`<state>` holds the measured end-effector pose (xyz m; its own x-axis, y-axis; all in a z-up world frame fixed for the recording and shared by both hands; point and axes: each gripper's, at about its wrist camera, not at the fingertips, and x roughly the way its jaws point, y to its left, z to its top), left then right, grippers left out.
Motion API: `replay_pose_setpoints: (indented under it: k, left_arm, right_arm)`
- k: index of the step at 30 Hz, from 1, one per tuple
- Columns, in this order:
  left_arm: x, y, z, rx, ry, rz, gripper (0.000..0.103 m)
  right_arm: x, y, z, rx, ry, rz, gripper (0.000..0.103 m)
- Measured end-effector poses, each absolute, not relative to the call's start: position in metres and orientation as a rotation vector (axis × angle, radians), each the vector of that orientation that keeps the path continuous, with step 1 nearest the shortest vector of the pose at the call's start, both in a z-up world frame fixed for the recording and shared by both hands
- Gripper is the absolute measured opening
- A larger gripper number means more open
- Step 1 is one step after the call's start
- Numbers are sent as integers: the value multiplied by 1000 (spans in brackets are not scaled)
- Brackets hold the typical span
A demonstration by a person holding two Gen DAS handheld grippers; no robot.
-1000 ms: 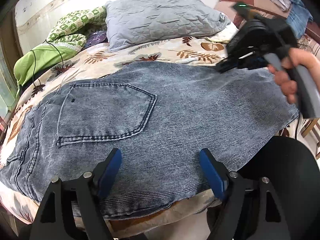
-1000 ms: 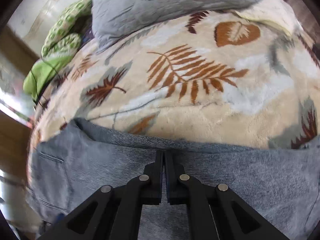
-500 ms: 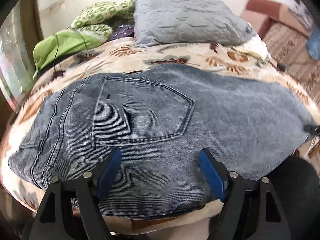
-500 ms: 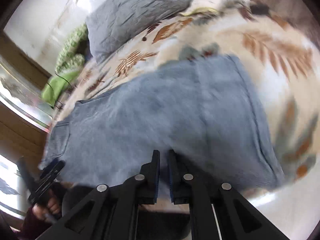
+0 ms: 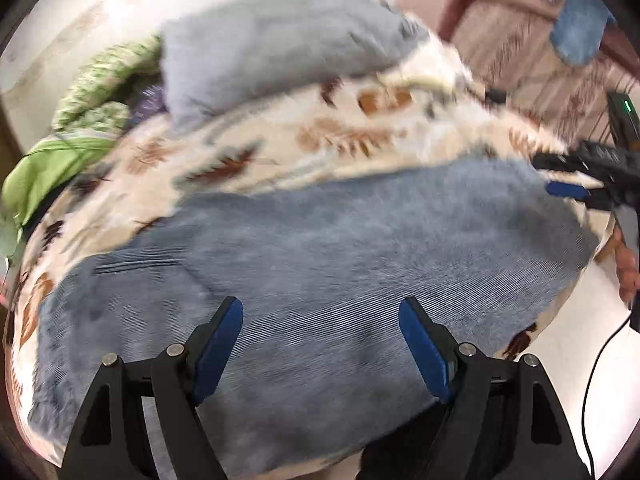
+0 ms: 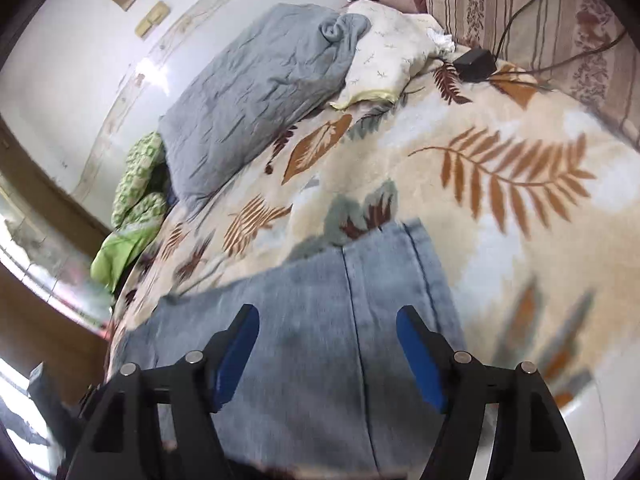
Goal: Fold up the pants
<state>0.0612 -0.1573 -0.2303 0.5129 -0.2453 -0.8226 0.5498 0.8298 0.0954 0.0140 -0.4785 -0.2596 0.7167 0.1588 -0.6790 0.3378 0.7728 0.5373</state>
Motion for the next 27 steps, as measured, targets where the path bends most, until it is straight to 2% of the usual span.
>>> replay_pose_setpoints:
  k: [2, 3, 4, 8, 12, 18, 27]
  left_arm:
    - [75, -173, -252, 427, 1005, -457, 81]
    - [82, -177, -260, 428, 1037, -446, 84]
    - [88, -178, -259, 401, 1029, -442, 89]
    - [99, -181, -250, 380, 1080, -413, 89]
    - [81, -169, -222, 358, 975, -443, 89]
    - [56, -147, -199, 319, 872, -435, 89]
    - [57, -65, -189, 240, 828, -180, 89]
  right_arm:
    - [37, -484, -278, 711, 855, -132, 74]
    - [41, -485, -278, 703, 827, -141, 74]
    - [47, -488, -275, 698, 810, -145, 74]
    - [44, -506, -267, 807, 783, -132, 74]
    - [-7, -517, -250, 861, 687, -96, 74]
    - [-90, -527, -256, 1004, 613, -85, 74]
    - [-63, -454, -237, 791, 711, -15, 74]
